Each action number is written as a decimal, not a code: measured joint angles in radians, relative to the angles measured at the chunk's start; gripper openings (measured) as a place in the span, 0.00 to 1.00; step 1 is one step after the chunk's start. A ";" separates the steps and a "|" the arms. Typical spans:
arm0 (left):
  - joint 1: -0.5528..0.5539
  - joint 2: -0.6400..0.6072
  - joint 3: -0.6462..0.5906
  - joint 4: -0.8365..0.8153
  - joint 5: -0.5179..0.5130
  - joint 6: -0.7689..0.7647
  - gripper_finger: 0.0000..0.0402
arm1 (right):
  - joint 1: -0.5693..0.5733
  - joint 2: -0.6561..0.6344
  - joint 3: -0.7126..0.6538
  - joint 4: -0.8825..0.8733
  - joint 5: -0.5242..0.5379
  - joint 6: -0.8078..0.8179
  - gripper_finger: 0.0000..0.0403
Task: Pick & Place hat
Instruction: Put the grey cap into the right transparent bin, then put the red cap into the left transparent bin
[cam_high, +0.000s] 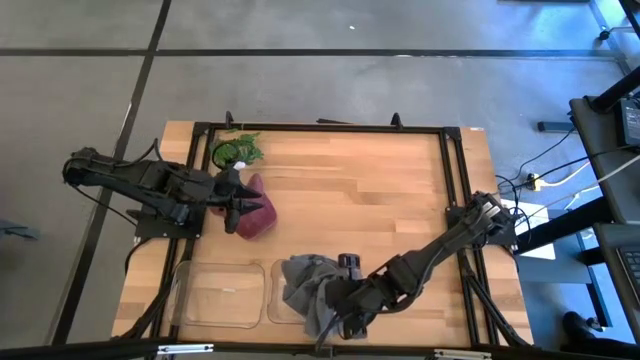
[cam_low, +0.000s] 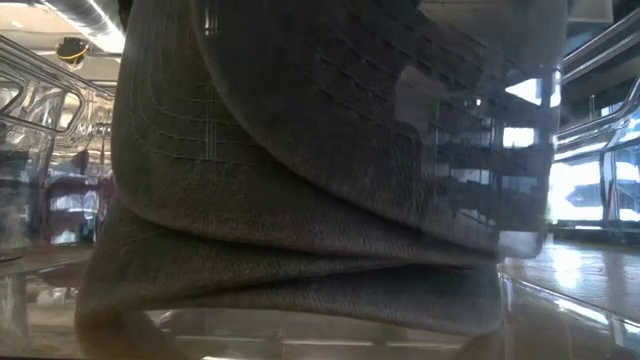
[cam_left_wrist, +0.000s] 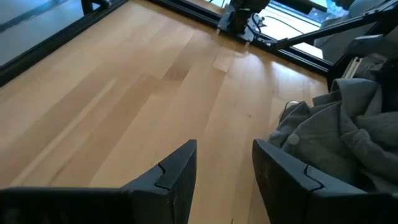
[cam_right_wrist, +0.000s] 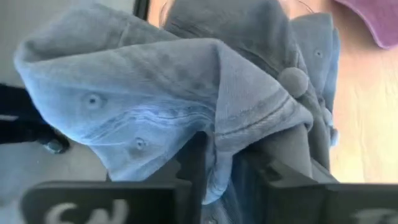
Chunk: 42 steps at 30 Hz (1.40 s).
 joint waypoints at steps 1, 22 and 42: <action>0.000 0.000 0.000 -0.001 0.000 -0.002 0.37 | 0.000 0.000 0.010 0.001 -0.002 -0.003 0.21; 0.000 0.004 0.000 -0.074 -0.027 -0.026 0.37 | -0.064 -0.009 -0.102 -0.073 0.159 -0.027 0.55; 0.000 0.004 0.000 -0.456 -0.115 -0.384 0.38 | -0.093 -0.013 0.264 -0.410 0.054 -0.082 0.55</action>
